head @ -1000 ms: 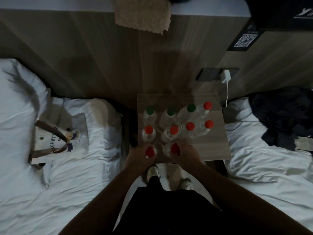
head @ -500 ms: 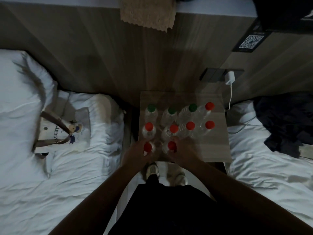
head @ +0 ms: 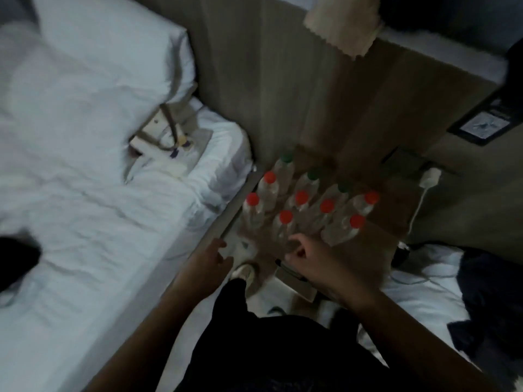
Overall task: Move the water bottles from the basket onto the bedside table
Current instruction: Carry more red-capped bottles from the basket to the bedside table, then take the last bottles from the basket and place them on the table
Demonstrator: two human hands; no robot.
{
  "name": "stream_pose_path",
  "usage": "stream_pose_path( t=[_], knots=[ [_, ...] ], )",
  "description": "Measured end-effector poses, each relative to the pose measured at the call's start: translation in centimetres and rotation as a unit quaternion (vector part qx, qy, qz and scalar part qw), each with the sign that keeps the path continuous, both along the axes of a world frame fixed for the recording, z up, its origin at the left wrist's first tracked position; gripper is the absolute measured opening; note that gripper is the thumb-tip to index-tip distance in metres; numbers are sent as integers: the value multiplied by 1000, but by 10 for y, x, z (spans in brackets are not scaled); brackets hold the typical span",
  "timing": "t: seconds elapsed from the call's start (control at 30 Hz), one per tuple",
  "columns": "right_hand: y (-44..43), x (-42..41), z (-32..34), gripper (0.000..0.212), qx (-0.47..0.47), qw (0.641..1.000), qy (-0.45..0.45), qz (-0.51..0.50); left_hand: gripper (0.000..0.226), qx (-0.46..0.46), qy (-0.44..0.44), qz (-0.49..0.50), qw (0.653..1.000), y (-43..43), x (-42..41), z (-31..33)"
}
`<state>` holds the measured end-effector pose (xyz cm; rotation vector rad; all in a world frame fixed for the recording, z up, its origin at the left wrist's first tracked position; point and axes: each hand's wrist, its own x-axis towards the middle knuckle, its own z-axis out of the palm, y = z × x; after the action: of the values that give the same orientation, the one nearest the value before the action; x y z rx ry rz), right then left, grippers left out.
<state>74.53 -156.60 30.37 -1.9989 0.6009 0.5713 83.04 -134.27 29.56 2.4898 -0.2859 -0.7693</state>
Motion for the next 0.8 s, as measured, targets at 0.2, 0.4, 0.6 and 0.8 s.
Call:
stream_pose_path(
  t=[0.2,0.4,0.6,0.8],
  knots=[
    [11,-42,-7,50,31,989,66,131,33,-3,23,137,990,40,-112,11],
    [42,-59,-9,54,-53,956,59,281,35,27,31,221,974,76,-177,21],
    [94,-62,1,50,-109,911,32,397,43,25,53,257,965,115,-227,16],
    [195,-90,4,51,-153,865,-2,479,45,-1,49,327,944,184,-291,17]
  ],
)
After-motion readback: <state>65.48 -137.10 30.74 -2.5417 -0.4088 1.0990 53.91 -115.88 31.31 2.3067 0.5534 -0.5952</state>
